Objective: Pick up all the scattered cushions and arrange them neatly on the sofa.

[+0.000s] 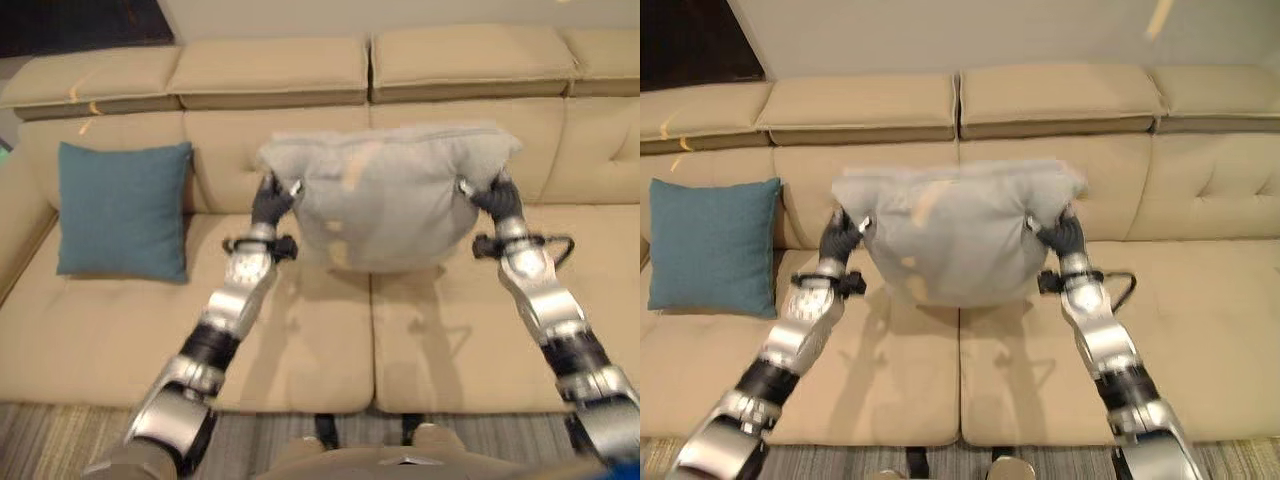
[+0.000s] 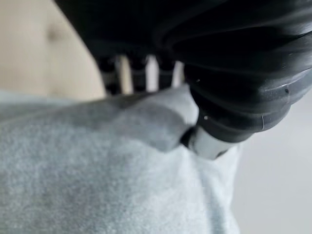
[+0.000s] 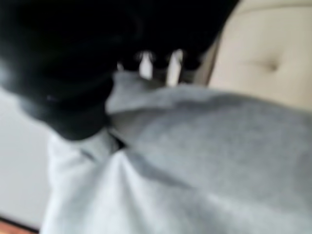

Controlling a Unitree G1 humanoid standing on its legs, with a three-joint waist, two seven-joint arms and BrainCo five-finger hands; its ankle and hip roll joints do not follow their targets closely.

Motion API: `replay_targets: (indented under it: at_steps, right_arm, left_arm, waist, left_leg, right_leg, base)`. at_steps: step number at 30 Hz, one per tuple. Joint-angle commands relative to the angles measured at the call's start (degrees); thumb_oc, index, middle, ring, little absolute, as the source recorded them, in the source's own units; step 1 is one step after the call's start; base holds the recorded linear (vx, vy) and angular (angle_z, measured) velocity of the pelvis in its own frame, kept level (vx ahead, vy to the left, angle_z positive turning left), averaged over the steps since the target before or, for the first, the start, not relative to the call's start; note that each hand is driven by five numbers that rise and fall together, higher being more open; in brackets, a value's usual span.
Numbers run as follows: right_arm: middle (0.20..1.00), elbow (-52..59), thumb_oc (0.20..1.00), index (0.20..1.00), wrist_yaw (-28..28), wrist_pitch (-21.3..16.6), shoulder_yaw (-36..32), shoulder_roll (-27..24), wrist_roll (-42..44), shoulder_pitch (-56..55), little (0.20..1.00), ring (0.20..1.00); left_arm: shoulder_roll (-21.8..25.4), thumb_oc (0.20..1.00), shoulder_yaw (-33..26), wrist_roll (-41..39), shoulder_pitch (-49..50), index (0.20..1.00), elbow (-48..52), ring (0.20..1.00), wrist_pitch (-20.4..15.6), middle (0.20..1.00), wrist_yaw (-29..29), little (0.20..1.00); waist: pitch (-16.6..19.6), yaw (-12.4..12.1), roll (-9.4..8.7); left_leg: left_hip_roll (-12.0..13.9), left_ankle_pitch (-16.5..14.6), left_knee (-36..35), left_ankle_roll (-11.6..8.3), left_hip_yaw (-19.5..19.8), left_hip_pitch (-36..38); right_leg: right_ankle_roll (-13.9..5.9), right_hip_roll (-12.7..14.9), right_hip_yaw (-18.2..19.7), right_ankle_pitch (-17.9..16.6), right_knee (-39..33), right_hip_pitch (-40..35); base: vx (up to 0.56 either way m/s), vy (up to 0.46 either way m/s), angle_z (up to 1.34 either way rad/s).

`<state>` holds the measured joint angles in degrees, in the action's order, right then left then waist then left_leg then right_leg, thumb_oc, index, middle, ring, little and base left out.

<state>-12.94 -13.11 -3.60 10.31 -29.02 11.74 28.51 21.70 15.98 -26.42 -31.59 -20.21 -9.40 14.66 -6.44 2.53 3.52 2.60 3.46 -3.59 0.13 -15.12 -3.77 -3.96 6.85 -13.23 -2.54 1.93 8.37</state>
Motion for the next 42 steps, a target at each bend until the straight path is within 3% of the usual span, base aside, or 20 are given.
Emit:
replay_targets:
  at_steps: [1, 6, 13, 28, 33, 34, 35, 36, 42]
  right_arm:
    - [0.2, 3.89, 0.2, 0.2, -1.23, -7.65, 3.67, 1.34, 1.96, 10.54, 0.2, 0.2]
    - [0.2, -2.4, 0.2, 0.2, -4.81, -9.34, 5.2, 1.85, 5.43, 21.45, 0.2, 0.2]
    - [0.2, -11.32, 0.2, 0.2, -6.02, -10.88, 7.72, 2.69, 8.62, 29.43, 0.2, 0.2]
    - [0.2, -23.21, 0.2, 0.2, -6.36, -10.22, 11.51, -0.77, 9.25, 39.38, 0.2, 0.2]
    - [0.2, -27.04, 0.2, 0.2, -6.34, -9.08, 13.77, -2.5, 8.72, 42.62, 0.2, 0.2]
    - [0.576, -29.93, 0.576, 0.576, -6.58, -8.09, 15.46, -3.41, 7.86, 44.54, 0.576, 0.576]
    - [0.74, -31.63, 0.74, 0.74, -6.85, -7.41, 16.45, -3.83, 6.96, 45.67, 0.74, 0.74]
    - [1.0, -33.9, 1.0, 1.0, -7.55, -6.4, 17.67, -4.27, 5.59, 47.54, 1.0, 1.0]
    - [1.0, -49.4, 1.0, 1.0, -6.98, -0.53, 25.78, -6.77, 1.78, 57.02, 1.0, 1.0]
  left_arm:
    - [0.33, 0.2, 4.0, -0.97, -12.28, 0.2, 1.81, 0.2, -8.26, 0.2, 0.19, 0.2]
    - [2.35, 0.2, 5.72, -1.69, -25.0, 0.2, -5.83, 0.2, -9.34, 0.2, 3.38, 0.2]
    - [3.76, 0.2, 7.43, -1.87, -34.36, 0.2, -12.31, 0.2, -10.52, 0.2, 5.03, 0.2]
    - [4.03, 0.2, 8.25, -2.45, -38.46, 0.2, -19.37, 0.2, -9.17, 0.2, 4.46, 0.2]
    - [3.55, 0.2, 9.33, -2.22, -40.22, 0.2, -22.38, 0.2, -8.13, 0.2, 4.26, 0.2]
    - [3.2, 0.608, 9.93, -2.09, -41.49, 0.608, -24.12, 0.608, -7.58, 0.608, 4.35, 0.608]
    - [3.01, 0.846, 10.39, -2.25, -42.18, 0.846, -25.2, 0.846, -7.32, 0.846, 4.35, 0.846]
    - [2.86, 1.0, 11.02, -2.23, -43.37, 1.0, -26.49, 1.0, -6.93, 1.0, 4.67, 1.0]
    - [6.57, 1.0, 16.17, 0.71, -52.91, 1.0, -35.15, 1.0, -4.35, 1.0, 4.94, 1.0]
  waist:
    - [-0.21, 0.4, -4.45]
    - [-2.83, 0.43, -3.78]
    - [-4.73, 0.11, -3.59]
    - [-7.55, -1.65, -3.77]
    - [-7.6, -2.0, -4.04]
    - [-7.7, -1.99, -4.25]
    - [-7.68, -2.0, -4.39]
    - [-7.81, -1.97, -4.5]
    - [-8.01, -1.8, -4.43]
  left_leg:
    - [1.58, -3.73, 3.6, -3.71, -1.41, -1.98]
    - [1.75, -3.67, 6.15, -3.54, -0.17, -8.7]
    - [1.36, -3.18, 8.26, -3.53, 1.51, -15.09]
    - [0.94, -1.55, 10.16, -4.35, 3.69, -25.71]
    - [1.35, -3.05, 10.8, -5.07, 4.58, -27.25]
    - [1.49, -2.9, 10.87, -5.19, 4.66, -28.07]
    - [1.48, -2.81, 10.74, -5.23, 4.68, -28.29]
    - [1.46, -2.66, 10.69, -5.29, 4.71, -28.62]
    - [1.28, -2.2, 10.58, -5.31, 5.08, -30.14]
  right_leg:
    - [-5.84, 4.21, 1.99, 2.51, -1.57, -1.36]
    - [-5.8, 3.82, 3.85, 1.69, 0.41, 5.71]
    - [-5.72, 4.22, 5.0, 0.37, 1.69, 12.03]
    - [-5.54, 4.94, 4.74, -1.37, 1.95, 21.16]
    - [-6.04, 4.68, 4.96, -0.48, 2.01, 22.42]
    - [-6.09, 4.63, 4.96, -0.7, 1.8, 22.96]
    - [-6.12, 4.59, 4.99, -0.84, 1.7, 23.22]
    - [-6.11, 4.5, 5.09, -1.06, 1.59, 23.56]
    - [-6.17, 4.0, 5.65, -1.99, 0.98, 25.13]
  base:
    - [-0.14, -0.008, -0.05]
    - [-0.09, 0.011, -0.1]
    - [-0.02, 0.008, -0.12]
    - [-0.02, 0.0, 0.05]
    - [0.04, -0.026, 0.06]
    - [-0.02, -0.036, 0.02]
    - [0.0, 0.0, 0.0]
    - [0.0, 0.0, 0.0]
    - [0.0, -0.004, 0.02]
